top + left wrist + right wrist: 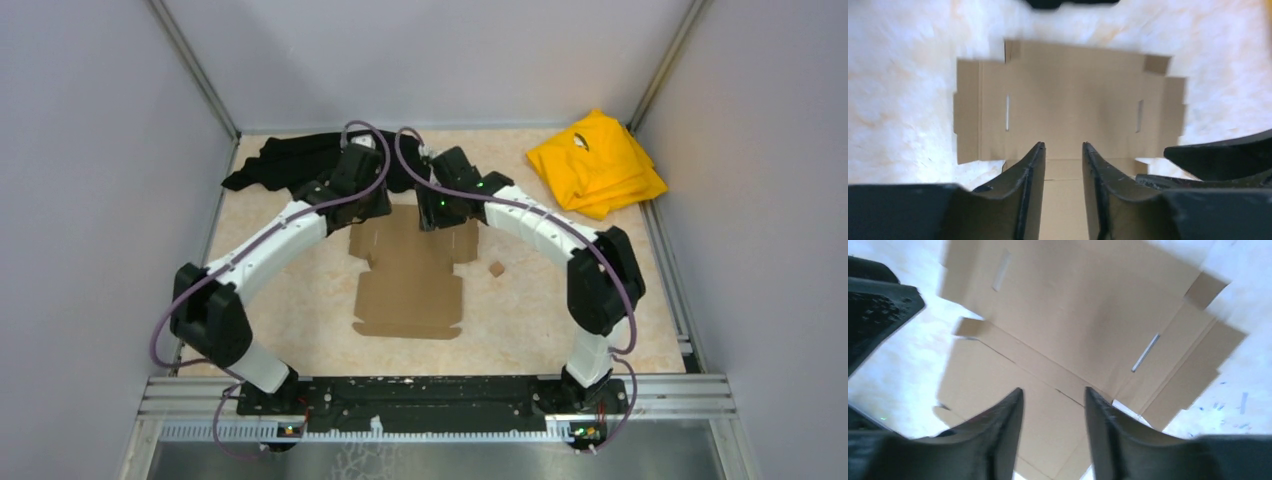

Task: Fold the paper box

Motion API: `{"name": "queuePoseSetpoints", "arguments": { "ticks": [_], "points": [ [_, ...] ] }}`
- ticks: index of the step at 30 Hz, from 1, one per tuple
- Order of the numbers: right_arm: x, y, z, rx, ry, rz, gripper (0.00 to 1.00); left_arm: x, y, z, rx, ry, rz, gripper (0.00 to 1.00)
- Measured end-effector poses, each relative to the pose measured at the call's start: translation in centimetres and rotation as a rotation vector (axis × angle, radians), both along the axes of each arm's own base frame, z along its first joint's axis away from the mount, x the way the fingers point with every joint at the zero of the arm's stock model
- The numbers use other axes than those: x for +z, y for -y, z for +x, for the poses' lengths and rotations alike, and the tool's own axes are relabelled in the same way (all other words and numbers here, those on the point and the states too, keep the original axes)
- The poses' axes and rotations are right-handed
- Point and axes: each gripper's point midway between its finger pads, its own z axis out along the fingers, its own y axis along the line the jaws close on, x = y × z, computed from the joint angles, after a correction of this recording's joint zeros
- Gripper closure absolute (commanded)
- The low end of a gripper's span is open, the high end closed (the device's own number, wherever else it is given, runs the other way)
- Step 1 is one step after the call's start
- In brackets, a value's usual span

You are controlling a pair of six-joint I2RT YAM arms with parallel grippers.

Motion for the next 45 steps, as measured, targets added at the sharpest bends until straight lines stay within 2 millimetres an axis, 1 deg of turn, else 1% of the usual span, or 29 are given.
{"name": "queuePoseSetpoints", "arguments": {
  "ticks": [2, 3, 4, 5, 7, 8, 9, 11, 12, 14, 18, 22, 24, 26, 28, 30, 34, 36, 37, 38, 40, 42, 44, 45],
  "points": [
    [4.0, -0.2, 0.7, 0.023, 0.075, 0.037, 0.38, 3.7, 0.0, 0.4, -0.002, 0.075, -0.025, 0.43],
    [6.2, -0.1, 0.9, 0.030, 0.115, 0.057, 0.36, 5.6, -0.2, 0.4, -0.003, 0.113, -0.038, 0.34],
    [8.4, 0.2, 1.0, 0.036, 0.157, 0.077, 0.34, 7.3, -0.4, 0.3, -0.001, 0.148, -0.054, 0.10],
    [10.1, 0.4, 0.9, 0.041, 0.191, 0.092, 0.33, 9.0, -0.7, -0.1, 0.001, 0.185, -0.068, 0.03],
    [13.7, 1.5, 0.3, 0.044, 0.259, 0.124, 0.32, 11.2, -1.4, -0.9, 0.003, 0.229, -0.083, 0.01],
    [15.0, 2.0, -0.1, 0.042, 0.281, 0.134, 0.32, 12.1, -1.8, -1.4, 0.003, 0.245, -0.092, 0.01],
    [16.1, 2.7, -0.7, 0.040, 0.301, 0.143, 0.32, 12.8, -2.1, -1.9, 0.004, 0.260, -0.102, 0.01],
    [17.3, 3.6, -1.6, 0.036, 0.325, 0.158, 0.32, 13.5, -2.8, -3.1, 0.005, 0.275, -0.112, 0.01],
    [17.4, 4.1, -2.4, 0.035, 0.327, 0.162, 0.32, 13.6, -3.2, -3.7, 0.005, 0.275, -0.117, 0.01],
    [16.8, 5.0, -3.8, 0.038, 0.315, 0.160, 0.31, 13.4, -3.8, -4.9, 0.007, 0.266, -0.125, 0.01],
    [14.1, 6.5, -6.5, 0.048, 0.245, 0.146, 0.32, 12.5, -4.9, -7.5, 0.007, 0.239, -0.150, 0.01],
    [12.4, 6.8, -7.9, 0.063, 0.189, 0.138, 0.32, 12.1, -5.5, -9.8, 0.005, 0.232, -0.209, 0.01],
    [12.4, 6.7, -8.2, 0.072, 0.178, 0.148, 0.31, 12.2, -5.6, -10.4, 0.004, 0.235, -0.233, 0.01],
    [12.5, 6.5, -8.4, 0.080, 0.175, 0.160, 0.31, 12.1, -5.4, -10.5, 0.003, 0.233, -0.243, 0.01],
    [13.0, 6.4, -8.7, 0.091, 0.181, 0.177, 0.30, 11.6, -5.1, -10.0, 0.006, 0.223, -0.238, 0.01],
    [13.7, 6.5, -9.0, 0.098, 0.194, 0.192, 0.30, 10.7, -4.7, -9.2, 0.010, 0.200, -0.220, 0.01],
    [14.5, 6.6, -9.3, 0.116, 0.210, 0.218, 0.31, 8.2, -3.9, -6.4, 0.028, 0.127, -0.166, 0.01],
    [14.5, 6.8, -9.0, 0.124, 0.201, 0.230, 0.31, 7.3, -4.0, -4.8, 0.043, 0.096, -0.166, 0.01],
    [14.3, 7.0, -8.3, 0.121, 0.187, 0.239, 0.31, 7.0, -4.4, -4.2, 0.055, 0.086, -0.170, 0.01],
    [14.3, 6.9, -8.2, 0.122, 0.186, 0.240, 0.31, 6.5, -5.0, -3.3, 0.072, 0.070, -0.180, 0.01],
    [13.9, 7.1, -6.7, 0.114, 0.156, 0.254, 0.31, 6.0, -6.5, -2.0, 0.108, 0.052, -0.185, 0.01],
    [13.7, 7.0, -4.6, 0.105, 0.140, 0.277, 0.31, 5.7, -7.6, -1.1, 0.136, 0.048, -0.186, 0.01],
    [13.3, 6.8, -2.5, 0.104, 0.122, 0.299, 0.31, 5.2, -8.2, -0.5, 0.142, 0.036, -0.191, 0.02],
    [13.0, 6.6, -1.4, 0.110, 0.112, 0.311, 0.31, 4.9, -8.6, -0.3, 0.148, 0.031, -0.191, 0.04]
  ]
}}
